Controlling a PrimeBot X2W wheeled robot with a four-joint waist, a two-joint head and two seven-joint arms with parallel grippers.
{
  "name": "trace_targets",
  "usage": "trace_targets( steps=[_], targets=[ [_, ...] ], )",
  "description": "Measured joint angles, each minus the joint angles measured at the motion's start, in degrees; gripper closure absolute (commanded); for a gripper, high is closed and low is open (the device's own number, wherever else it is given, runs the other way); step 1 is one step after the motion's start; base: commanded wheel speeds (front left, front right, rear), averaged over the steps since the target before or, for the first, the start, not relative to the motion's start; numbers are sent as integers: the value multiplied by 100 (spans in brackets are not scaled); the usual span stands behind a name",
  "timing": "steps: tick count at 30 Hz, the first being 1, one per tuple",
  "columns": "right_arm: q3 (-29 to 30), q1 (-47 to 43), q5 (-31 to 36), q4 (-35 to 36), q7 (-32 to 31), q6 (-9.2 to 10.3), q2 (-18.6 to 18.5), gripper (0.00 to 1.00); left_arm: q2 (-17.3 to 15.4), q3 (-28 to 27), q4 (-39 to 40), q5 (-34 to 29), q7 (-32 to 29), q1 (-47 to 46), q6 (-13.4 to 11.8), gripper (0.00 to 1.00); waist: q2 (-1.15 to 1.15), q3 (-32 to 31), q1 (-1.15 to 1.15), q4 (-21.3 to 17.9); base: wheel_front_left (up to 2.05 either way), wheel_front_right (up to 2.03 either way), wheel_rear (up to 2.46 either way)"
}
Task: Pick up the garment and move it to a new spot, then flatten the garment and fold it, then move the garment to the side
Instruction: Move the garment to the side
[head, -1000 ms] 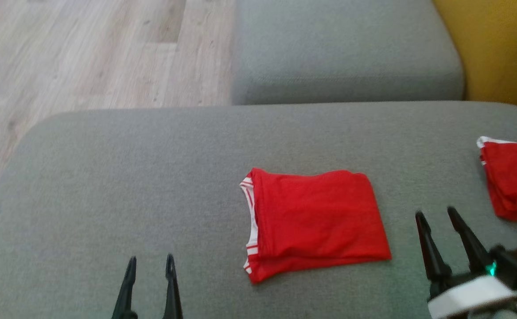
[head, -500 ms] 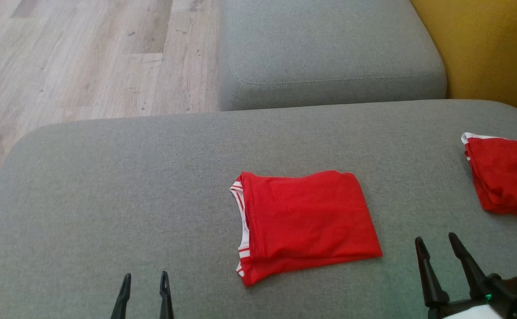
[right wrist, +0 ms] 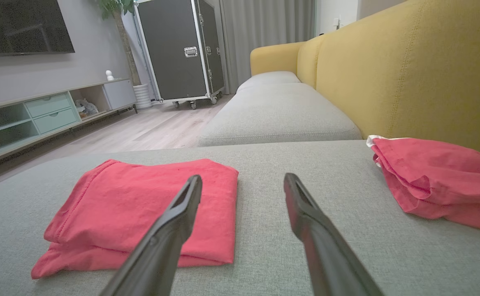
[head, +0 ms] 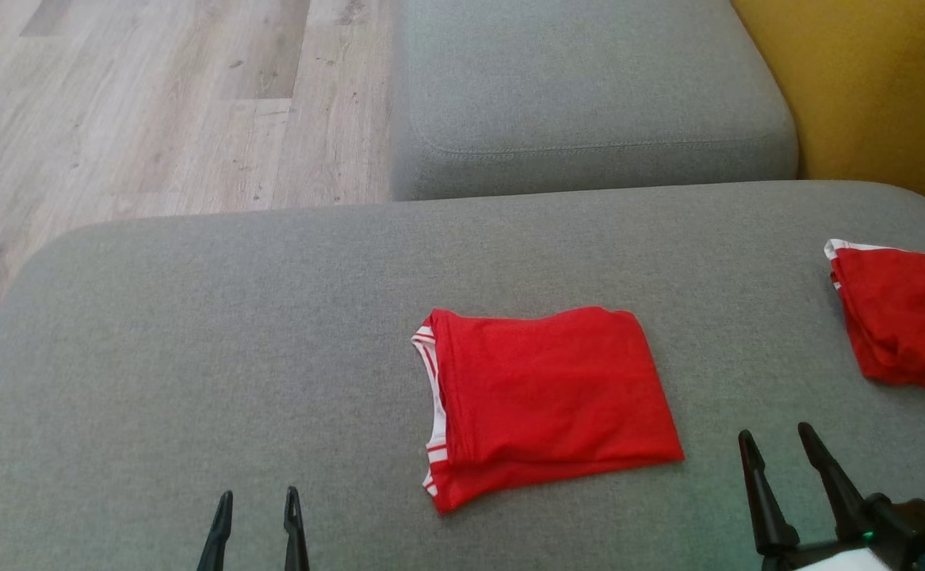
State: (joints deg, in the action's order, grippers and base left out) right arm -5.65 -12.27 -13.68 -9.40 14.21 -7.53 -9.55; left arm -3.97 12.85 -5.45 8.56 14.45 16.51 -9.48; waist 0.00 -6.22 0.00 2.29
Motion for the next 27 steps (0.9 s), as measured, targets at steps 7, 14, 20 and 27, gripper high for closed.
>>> trace_targets(
  steps=[7, 14, 20, 27],
  targets=[
    [-59, 24, -4, -186, 0, 0, 0, 0, 18, -30, 11, -4, 0, -1, 48, 0, 0, 54, 0, 27, 0, 0, 0],
    [-303, 464, -475, -661, 0, 0, -124, 0, 30, -19, 68, 52, 0, -6, 147, 0, 0, 245, 1, 77, 0, 0, 0],
    [-812, 1171, -1507, -1429, -547, 0, -475, 0, 36, 71, 132, 77, 0, -18, 289, 0, 0, 439, 1, 170, 0, 0, 0],
    [-1566, 2130, -3179, -1727, -1574, 0, -1054, 0, 41, 335, 296, 146, 0, -215, 401, 0, 0, 731, 1, 304, 0, 0, 0]
  ],
)
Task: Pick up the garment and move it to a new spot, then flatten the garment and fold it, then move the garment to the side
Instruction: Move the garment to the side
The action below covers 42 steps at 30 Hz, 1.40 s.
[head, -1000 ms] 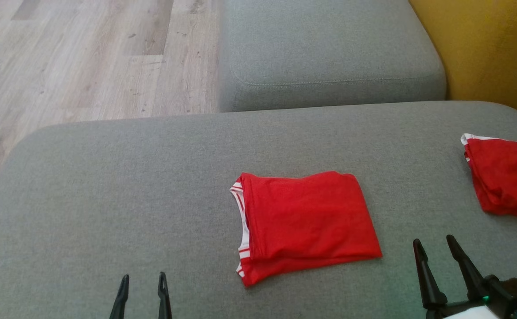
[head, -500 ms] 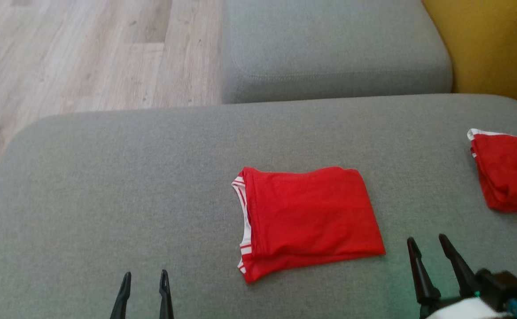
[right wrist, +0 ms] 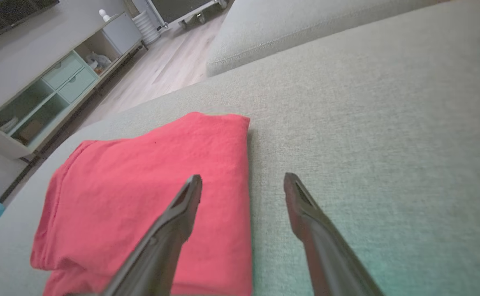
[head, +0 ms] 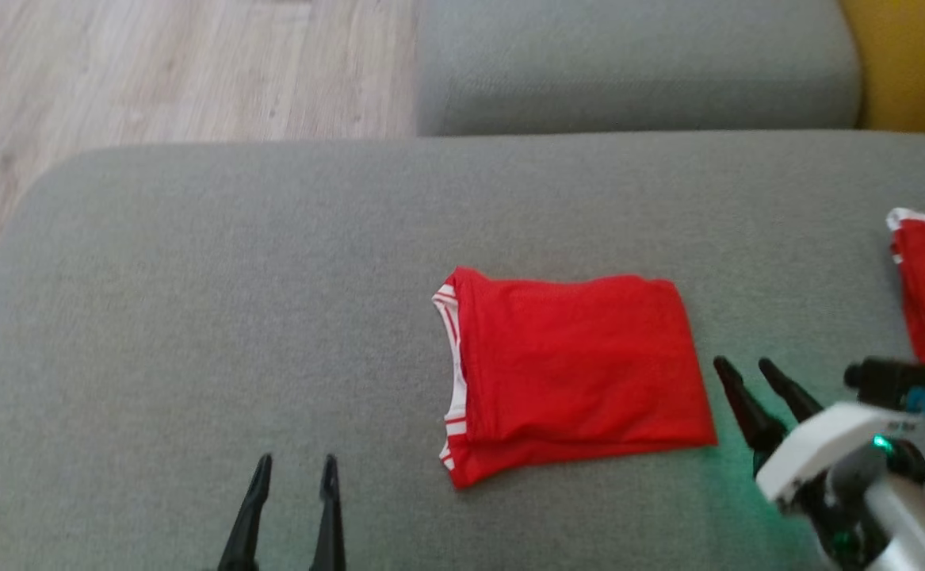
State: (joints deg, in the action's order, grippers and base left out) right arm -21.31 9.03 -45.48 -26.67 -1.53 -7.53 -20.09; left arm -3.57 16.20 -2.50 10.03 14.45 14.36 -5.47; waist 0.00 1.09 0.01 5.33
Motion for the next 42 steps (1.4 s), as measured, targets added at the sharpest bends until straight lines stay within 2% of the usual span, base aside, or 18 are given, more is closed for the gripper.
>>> trace_targets(
  steps=[4, 8, 9, 10, 11, 12, 18, 24, 25, 28, 33, 38, 42],
  targets=[
    [-300, 363, -914, -121, -427, 0, -220, 0, 1, 172, 44, -156, 0, -216, -7, 0, 0, 203, 0, 100, 0, 0, 0],
    [-632, 608, -1514, -244, -690, 0, -397, 0, 3, 318, 86, -179, 0, -346, -12, 0, 0, 396, 0, 203, 0, 0, 0],
    [-724, 661, -1622, -266, -753, 0, -435, 14, 3, 352, 99, -179, 0, -380, -18, 0, 0, 447, 0, 227, 0, 0, 0],
    [-805, 717, -1742, -286, -801, 0, -459, 59, 3, 391, 112, -179, 0, -405, -21, 0, 0, 494, 0, 248, 0, 0, 0],
    [-871, 760, -1878, -285, -837, 0, -477, 92, 4, 421, 115, -179, 0, -437, -37, 0, 0, 541, 0, 269, 0, 0, 0],
    [-939, 808, -2020, -285, -870, 0, -494, 100, 7, 438, 115, -178, 0, -475, -55, 0, 0, 587, 0, 289, 0, 0, 0],
    [-1180, 994, -2501, -55, -808, 0, -890, 100, 13, 456, 123, -169, 0, -585, -135, 0, 0, 746, 0, 312, 0, 0, 0],
    [-1391, 1283, -2571, 331, -817, 0, -1727, 100, 15, 461, 259, -171, 0, -620, -180, 0, 0, 879, -1, 90, 0, 0, 0],
    [-1391, 1283, -2571, 331, -817, 0, -1727, 100, 15, 461, 259, -171, 0, -620, -180, 0, 0, 879, -1, 90, 0, 0, 0],
    [-1389, 1424, -2583, 491, -856, 0, -2238, 100, 16, 489, 310, -168, 1, -767, -232, 0, 0, 1028, -1, -46, 0, 0, 0],
    [-1205, 1679, -2605, 778, -856, 0, -3040, 100, 23, 658, 337, -93, 1, -1174, -320, 0, 0, 1352, 0, -292, 0, 0, 0],
    [-927, 1855, -2602, 918, -820, 0, -3665, 100, 25, 738, 259, -85, 8, -1455, -359, 0, 0, 1647, 0, -573, 0, 0, 0],
    [-606, 1872, -2570, 776, -704, 0, -4063, 100, 27, 768, 179, -85, 8, -1662, -354, 0, 0, 1831, 0, -759, 0, 0, 0]
  ],
)
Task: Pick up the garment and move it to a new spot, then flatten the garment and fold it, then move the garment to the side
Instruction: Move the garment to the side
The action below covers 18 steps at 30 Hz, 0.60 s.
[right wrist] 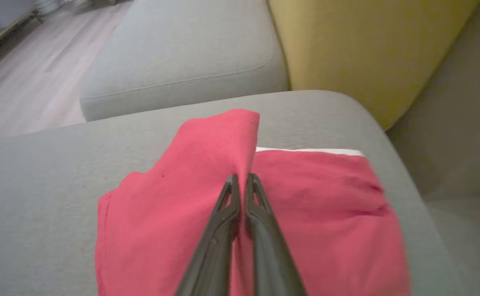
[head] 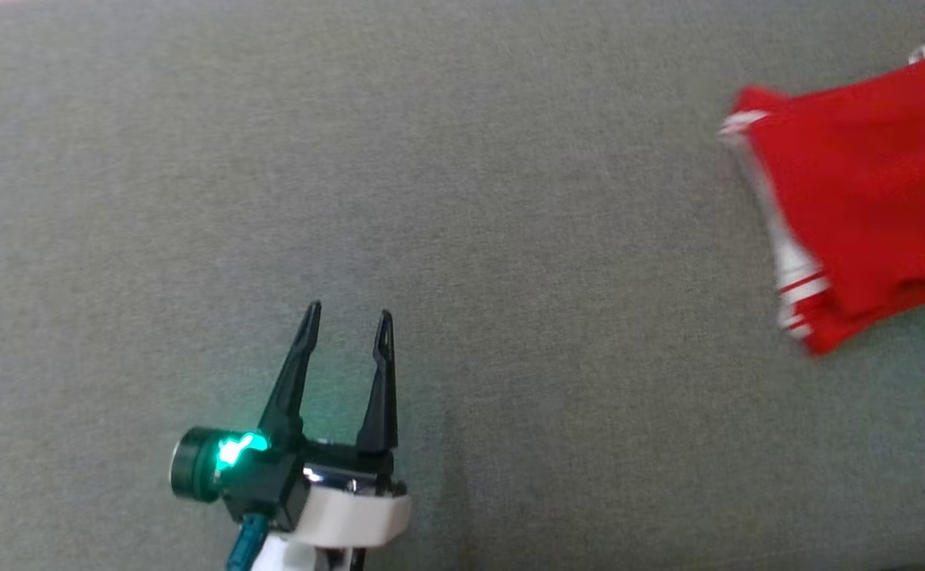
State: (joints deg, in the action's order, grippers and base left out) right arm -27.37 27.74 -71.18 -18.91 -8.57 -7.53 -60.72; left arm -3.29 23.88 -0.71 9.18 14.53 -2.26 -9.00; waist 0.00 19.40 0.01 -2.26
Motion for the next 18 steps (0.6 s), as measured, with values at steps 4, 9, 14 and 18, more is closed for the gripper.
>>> trace_targets(
  steps=[4, 9, 14, 18],
  targets=[
    [358, -3, 36, -348, 211, 0, -266, 100, 1, -12, -4, -1, 1, -197, 3, 0, 0, 164, -1, -93, 0, 0, 0],
    [554, -46, 185, -678, 310, 0, -308, 0, 3, -55, -82, -8, 1, -331, 94, 0, 0, 262, 0, -104, 0, 0, 0],
    [571, -295, 487, -580, 417, 0, 19, 0, 5, -113, -152, 0, 1, -319, 67, 0, 0, 42, -1, -36, 0, 0, 0],
    [263, -730, 816, -230, 431, 0, 591, 0, 9, -175, -271, 112, 1, -166, -42, 0, 0, -286, -2, 58, 0, 0, 0]
  ],
)
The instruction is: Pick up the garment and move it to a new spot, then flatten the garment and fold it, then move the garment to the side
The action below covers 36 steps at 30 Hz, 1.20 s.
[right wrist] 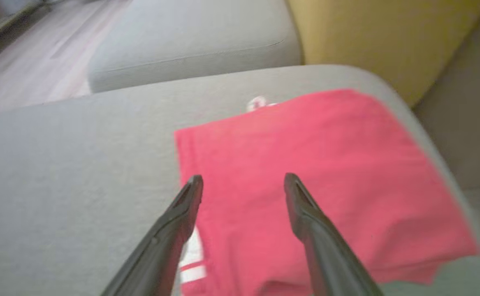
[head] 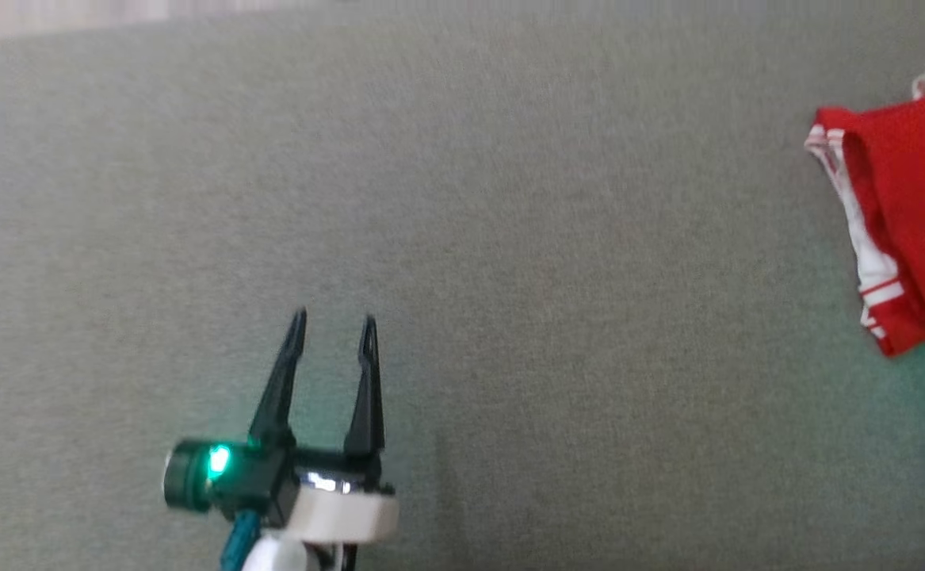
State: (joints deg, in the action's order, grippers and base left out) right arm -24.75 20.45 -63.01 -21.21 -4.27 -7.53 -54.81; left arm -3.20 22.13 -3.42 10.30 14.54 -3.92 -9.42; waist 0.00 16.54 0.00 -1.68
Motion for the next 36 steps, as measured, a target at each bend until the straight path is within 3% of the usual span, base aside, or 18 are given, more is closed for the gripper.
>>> trace_targets(
  steps=[8, 13, 14, 15, 16, 18, 21, 24, 29, 36],
  targets=[
    [-760, -758, 811, 320, 564, 0, 1523, 0, 2, -216, -229, 85, -1, 731, -7, 0, 0, -849, -1, 259, 0, 0, 0],
    [-990, -1078, 1714, -88, 1429, 0, 2418, 0, 2, -348, -368, 101, -1, 1183, 44, 0, 0, -1385, -1, 417, 0, 0, 0],
    [-884, -1233, 2007, -279, 1696, 0, 2792, 0, -2, -403, -388, 127, -1, 1349, 45, 0, 0, -1574, -2, 473, 0, 0, 0],
    [-884, -1233, 2007, -279, 1696, 0, 2792, 0, -2, -403, -388, 127, -1, 1349, 45, 0, 0, -1574, -2, 473, 0, 0, 0],
    [-653, -1429, 2442, -437, 1815, 0, 3140, 0, -1, -463, -391, 132, -1, 1459, 81, 0, 0, -1738, -2, 524, 0, 0, 0],
    [-93, -1671, 3107, -439, 1838, 0, 3483, 0, -3, -579, -370, 132, -1, 1532, 83, 0, 0, -1886, -1, 560, 0, 0, 0],
    [905, -2137, 4258, 236, 1841, 0, 4006, 0, -3, -754, -166, 116, -1, 1677, 54, 0, 0, -2068, -1, 574, 0, 0, 0],
    [1390, -2755, 5036, 948, 1848, 0, 4493, 0, -4, -857, 55, 5, -1, 1874, 65, 0, 0, -2192, -1, 533, 0, 0, 0],
    [1789, -3438, 5519, 1510, 1848, 0, 4870, 0, -7, -944, 211, -134, -1, 2203, 122, 0, 0, -2306, -1, 450, 0, 0, 0],
    [1896, -3578, 5704, 1783, 1848, 0, 5053, 0, -9, -1081, 289, -227, -1, 2337, 194, 0, 0, -2403, 0, 380, 0, 0, 0]
  ],
)
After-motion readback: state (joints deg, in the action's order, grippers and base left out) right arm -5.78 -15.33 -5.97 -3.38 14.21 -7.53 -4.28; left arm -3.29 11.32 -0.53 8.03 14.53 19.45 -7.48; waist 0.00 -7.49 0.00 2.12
